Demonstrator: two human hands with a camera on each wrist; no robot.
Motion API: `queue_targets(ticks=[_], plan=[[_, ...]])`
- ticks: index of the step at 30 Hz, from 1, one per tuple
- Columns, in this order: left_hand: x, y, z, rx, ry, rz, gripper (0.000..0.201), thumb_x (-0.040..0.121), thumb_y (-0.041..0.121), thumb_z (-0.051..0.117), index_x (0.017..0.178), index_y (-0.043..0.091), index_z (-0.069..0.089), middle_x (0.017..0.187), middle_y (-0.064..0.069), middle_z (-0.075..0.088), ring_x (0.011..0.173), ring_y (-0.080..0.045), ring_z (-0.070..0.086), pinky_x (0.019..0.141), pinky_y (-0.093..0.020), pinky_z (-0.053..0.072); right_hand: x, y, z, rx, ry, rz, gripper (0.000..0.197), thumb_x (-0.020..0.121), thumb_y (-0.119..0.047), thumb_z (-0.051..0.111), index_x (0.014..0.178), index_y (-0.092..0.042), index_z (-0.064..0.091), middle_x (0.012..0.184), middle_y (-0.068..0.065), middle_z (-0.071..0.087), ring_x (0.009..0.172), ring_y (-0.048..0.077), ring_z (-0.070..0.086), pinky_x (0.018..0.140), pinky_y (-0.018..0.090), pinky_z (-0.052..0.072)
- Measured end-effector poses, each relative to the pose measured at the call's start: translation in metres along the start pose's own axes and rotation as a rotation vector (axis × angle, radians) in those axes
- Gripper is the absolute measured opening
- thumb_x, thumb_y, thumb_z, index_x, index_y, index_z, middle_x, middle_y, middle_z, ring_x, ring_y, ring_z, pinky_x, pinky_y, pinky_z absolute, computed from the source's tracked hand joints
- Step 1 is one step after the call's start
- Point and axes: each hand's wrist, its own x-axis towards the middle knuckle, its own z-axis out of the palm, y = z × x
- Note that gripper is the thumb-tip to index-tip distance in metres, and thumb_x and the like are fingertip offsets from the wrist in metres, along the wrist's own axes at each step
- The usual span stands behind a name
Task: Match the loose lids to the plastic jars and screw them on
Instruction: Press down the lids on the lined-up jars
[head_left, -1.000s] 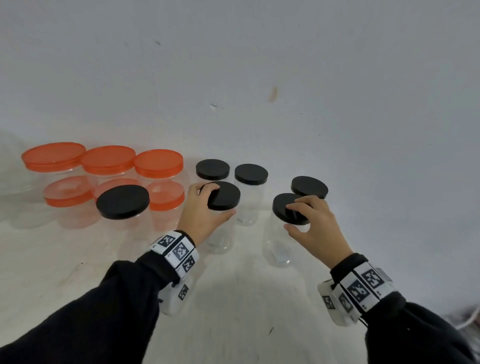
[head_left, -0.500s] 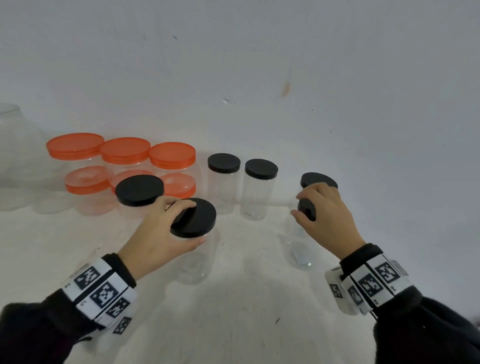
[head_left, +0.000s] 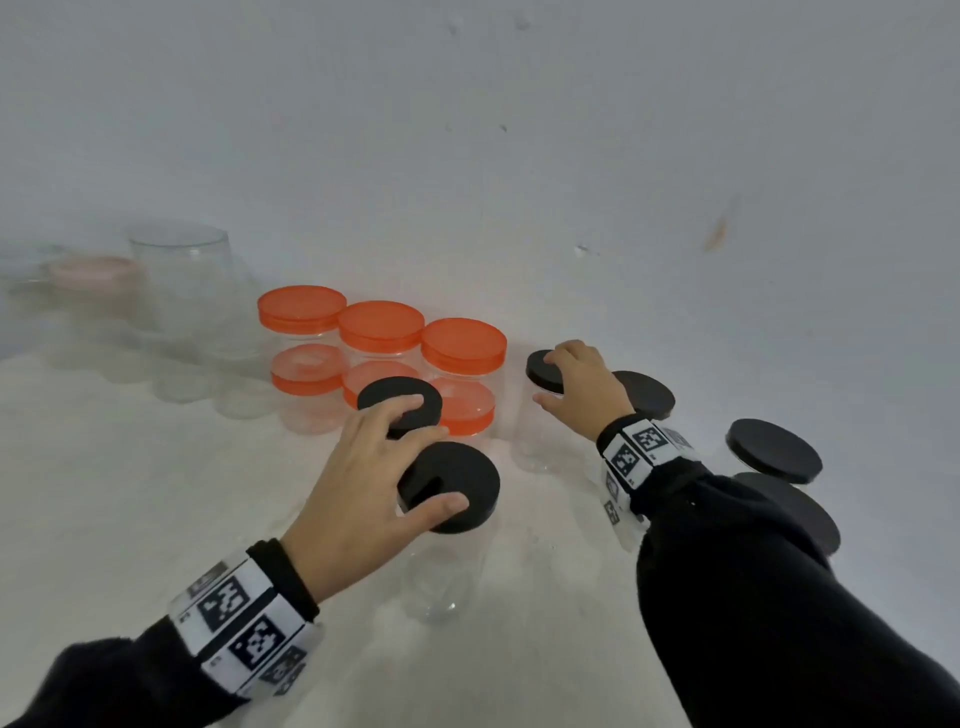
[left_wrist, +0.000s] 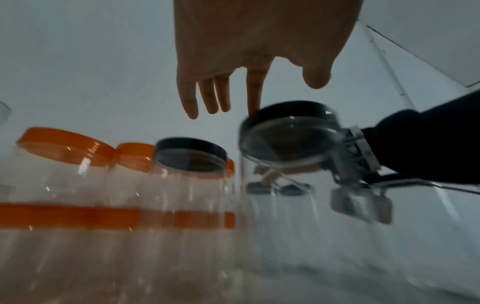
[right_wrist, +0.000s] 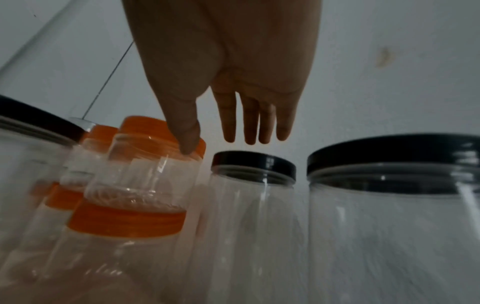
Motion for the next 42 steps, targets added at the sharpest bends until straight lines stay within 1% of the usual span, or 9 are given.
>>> queue_targets(ticks=[5,9,12,16,21,31,35,39,42], plan=[[0.038,-0.015,-0.016,0.014,-0.032,-0.060,0.083,0.069,0.075,0.035,0.129,0.020,0.050,0.133,0.007,0.042,0.121,-0.005,0.033,0.096,-0.019,0.027,0.022,0.000,0.013,-0.097,-0.052,0.088,0.045,0.090,-0.027,0.056,0.128,-0.005,0.046,0.133,0.011,0.043,0.122,0.027,0.039,0.093,0.035,0.040],[0.051,-0.015,-0.013,0.100,-0.179,-0.088,0.103,0.063,0.086,0.017,0.135,0.017,0.042,0.138,0.003,0.038,0.128,-0.012,0.033,0.105,-0.026,0.029,0.026,0.002,0.017,-0.106,-0.070,0.113,0.040,0.092,-0.025,0.053,0.127,-0.007,0.047,0.129,0.010,0.046,0.118,0.026,0.043,0.086,0.036,0.043],[0.052,-0.008,-0.004,0.239,-0.300,-0.119,0.121,0.056,0.089,-0.007,0.140,0.014,0.035,0.149,-0.001,0.028,0.137,-0.019,0.023,0.111,-0.032,0.020,0.025,0.004,0.018,-0.100,-0.057,0.074,0.038,0.092,-0.027,0.053,0.126,-0.008,0.050,0.127,0.009,0.049,0.114,0.025,0.046,0.084,0.034,0.043],[0.052,-0.006,0.009,0.374,-0.452,-0.196,0.120,0.053,0.086,-0.004,0.147,0.015,0.016,0.157,-0.003,0.006,0.144,-0.022,0.001,0.115,-0.040,0.006,0.021,0.004,0.020,-0.071,-0.046,0.015,0.038,0.092,-0.027,0.053,0.126,-0.010,0.050,0.128,0.007,0.050,0.114,0.024,0.046,0.085,0.032,0.042],[0.050,-0.011,0.014,0.399,-0.479,-0.179,0.134,0.041,0.089,-0.026,0.148,0.016,0.011,0.157,-0.003,0.000,0.144,-0.022,-0.003,0.115,-0.040,0.001,0.018,0.002,0.022,-0.036,-0.029,-0.025,0.039,0.093,-0.026,0.053,0.128,-0.009,0.049,0.130,0.007,0.050,0.117,0.024,0.045,0.090,0.033,0.041],[0.050,-0.011,0.018,0.372,-0.469,-0.193,0.134,0.040,0.088,-0.027,0.148,0.017,0.009,0.157,-0.002,-0.001,0.144,-0.021,-0.006,0.115,-0.040,-0.002,0.017,-0.009,0.029,0.035,0.021,-0.069,0.035,0.091,-0.019,0.054,0.123,-0.006,0.052,0.127,0.009,0.052,0.115,0.025,0.046,0.090,0.033,0.043],[0.050,-0.011,0.017,0.365,-0.465,-0.199,0.123,0.051,0.088,-0.010,0.148,0.017,0.010,0.157,-0.002,-0.001,0.144,-0.021,-0.006,0.115,-0.040,-0.002,0.016,-0.006,0.030,0.069,0.029,-0.062,0.040,0.089,-0.022,0.058,0.125,-0.007,0.050,0.131,0.008,0.050,0.119,0.024,0.044,0.097,0.034,0.041],[0.050,-0.009,0.017,0.375,-0.458,-0.199,0.111,0.057,0.078,-0.007,0.148,0.016,0.011,0.157,-0.003,0.000,0.144,-0.022,-0.005,0.115,-0.040,-0.001,0.004,0.009,0.024,0.011,0.093,-0.023,0.067,0.078,-0.037,0.072,0.135,-0.014,0.044,0.147,0.007,0.035,0.136,0.024,0.029,0.114,0.044,0.022],[0.050,-0.011,0.017,0.371,-0.455,-0.195,0.116,0.055,0.083,-0.006,0.148,0.015,0.012,0.157,-0.004,0.001,0.144,-0.022,-0.004,0.115,-0.041,0.000,-0.011,0.026,0.020,0.023,0.205,0.097,0.070,0.076,-0.030,0.075,0.135,-0.012,0.043,0.152,0.011,0.024,0.141,0.028,0.018,0.115,0.044,0.014]])
